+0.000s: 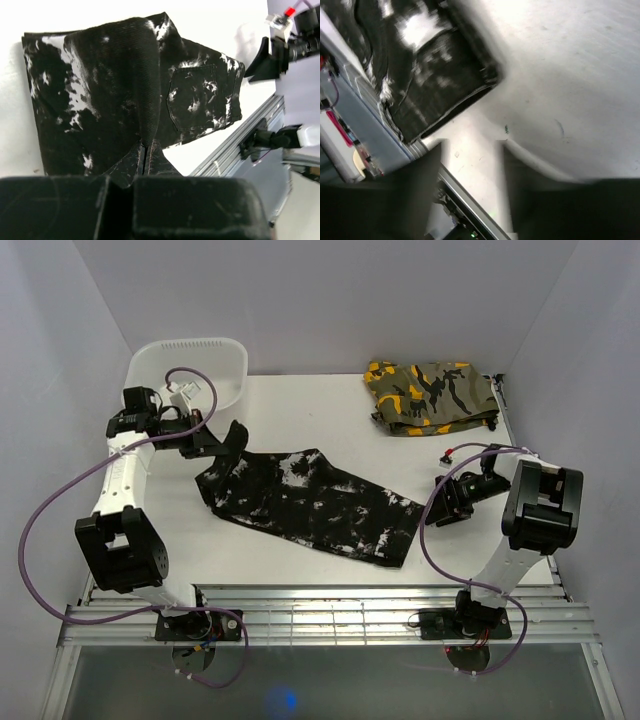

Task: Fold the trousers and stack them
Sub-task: Fold the trousers

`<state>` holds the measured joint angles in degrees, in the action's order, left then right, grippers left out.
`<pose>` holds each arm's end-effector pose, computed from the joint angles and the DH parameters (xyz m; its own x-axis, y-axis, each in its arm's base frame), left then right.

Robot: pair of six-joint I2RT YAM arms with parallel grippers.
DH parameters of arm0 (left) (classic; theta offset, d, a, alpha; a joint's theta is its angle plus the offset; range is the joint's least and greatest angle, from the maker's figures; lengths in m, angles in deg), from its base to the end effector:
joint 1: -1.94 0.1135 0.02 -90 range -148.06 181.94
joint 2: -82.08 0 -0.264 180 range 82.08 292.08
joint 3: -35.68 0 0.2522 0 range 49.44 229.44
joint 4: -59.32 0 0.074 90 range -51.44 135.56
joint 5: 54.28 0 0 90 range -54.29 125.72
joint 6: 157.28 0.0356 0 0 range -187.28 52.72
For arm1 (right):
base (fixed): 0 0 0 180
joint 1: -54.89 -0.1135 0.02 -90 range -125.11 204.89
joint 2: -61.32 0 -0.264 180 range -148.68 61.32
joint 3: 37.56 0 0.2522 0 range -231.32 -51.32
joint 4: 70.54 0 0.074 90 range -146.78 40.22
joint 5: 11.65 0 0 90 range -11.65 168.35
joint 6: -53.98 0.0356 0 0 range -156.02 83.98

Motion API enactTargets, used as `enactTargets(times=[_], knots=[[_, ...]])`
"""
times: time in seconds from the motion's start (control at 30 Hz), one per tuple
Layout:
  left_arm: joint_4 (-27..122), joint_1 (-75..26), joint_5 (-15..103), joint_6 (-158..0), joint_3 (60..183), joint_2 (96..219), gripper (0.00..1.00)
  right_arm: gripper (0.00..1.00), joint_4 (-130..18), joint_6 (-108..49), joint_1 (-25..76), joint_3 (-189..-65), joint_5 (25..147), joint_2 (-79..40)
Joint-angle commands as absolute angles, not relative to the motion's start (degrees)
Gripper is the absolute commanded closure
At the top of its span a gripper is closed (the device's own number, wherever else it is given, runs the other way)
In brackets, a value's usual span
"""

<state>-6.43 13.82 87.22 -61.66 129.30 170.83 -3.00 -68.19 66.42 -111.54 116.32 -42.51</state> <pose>0.3114 0.0370 0.3148 -0.8268 -0.1116 -0.5513 0.3271 0.7019 -0.6327 0.2873 -0.0362 0.1431 -0.9477 -0.2351 -0.2160 -0.3183 0.7460 0.5849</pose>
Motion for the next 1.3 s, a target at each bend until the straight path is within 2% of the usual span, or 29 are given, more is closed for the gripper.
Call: enactTargets(times=[0.0,0.03,0.1,0.13,0.2,0.23,0.3,0.33,0.4,0.43,0.47,0.5,0.53,0.6,0.73,1.07,1.27], knots=[[-4.89,14.50,85.55,-68.77,129.07,169.61,1.00,0.28,1.32,-66.79,67.11,-111.96,124.12,-38.27],[-4.63,14.59,85.55,-69.04,129.07,169.97,1.00,0.04,-1.03,-61.56,66.58,-111.53,121.70,-37.21],[-3.84,14.50,86.16,-70.35,128.81,170.23,1.00,0.10,-2.45,-59.76,65.44,-111.08,124.30,-37.29],[-3.83,14.50,86.51,-70.97,128.98,170.41,1.00,0.10,-2.11,-58.97,64.48,-111.60,124.75,-38.33],[-3.31,14.50,87.39,-71.41,129.16,170.58,1.00,0.06,-1.32,-58.44,61.58,-112.49,125.80,-42.27],[-2.78,14.42,87.39,-71.76,129.25,170.50,1.00,0.01,-2.27,-57.91,60.78,-112.14,125.37,-43.26],[-2.69,14.24,87.74,-71.86,129.77,170.41,1.00,0.10,-4.99,-55.19,59.02,-111.00,124.06,-44.67],[-2.69,14.24,88.01,-71.94,129.95,170.32,1.00,0.19,-7.44,-54.31,58.50,-109.34,123.00,-44.85],[-2.60,13.89,89.15,-71.94,130.48,169.71,1.00,0.30,-9.39,-52.55,57.00,-108.19,122.47,-45.55],[-2.17,13.63,89.41,-72.12,130.74,169.36,1.00,0.41,-10.36,-52.02,56.65,-107.49,123.16,-45.73],[-1.38,12.76,89.68,-72.64,130.74,168.66,1.00,0.58,-11.94,-51.06,56.04,-107.48,123.43,-46.34],[-1.37,12.22,89.68,-73.17,130.74,168.22,1.00,0.58,-12.73,-50.62,55.77,-107.74,123.43,-46.60],[0.11,11.70,89.77,-73.96,130.05,167.78,1.00,0.78,-13.26,-50.09,55.59,-108.09,123.35,-46.87],[2.66,8.98,89.94,-77.47,128.20,165.59,1.00,0.92,-14.85,-48.51,55.42,-109.67,123.52,-47.66],[9.07,0.38,85.91,-81.34,126.00,163.64,1.00,0.92,-15.55,-47.36,55.33,-112.66,124.31,-48.63],[21.46,-21.24,80.72,-95.04,126.35,169.44,1.00,0.92,-16.34,-47.45,54.89,-112.58,124.49,-48.89],[26.31,-30.84,68.60,-102.35,125.99,173.48,1.00,0.92,-17.40,-46.66,54.89,-111.87,125.98,-48.98]])
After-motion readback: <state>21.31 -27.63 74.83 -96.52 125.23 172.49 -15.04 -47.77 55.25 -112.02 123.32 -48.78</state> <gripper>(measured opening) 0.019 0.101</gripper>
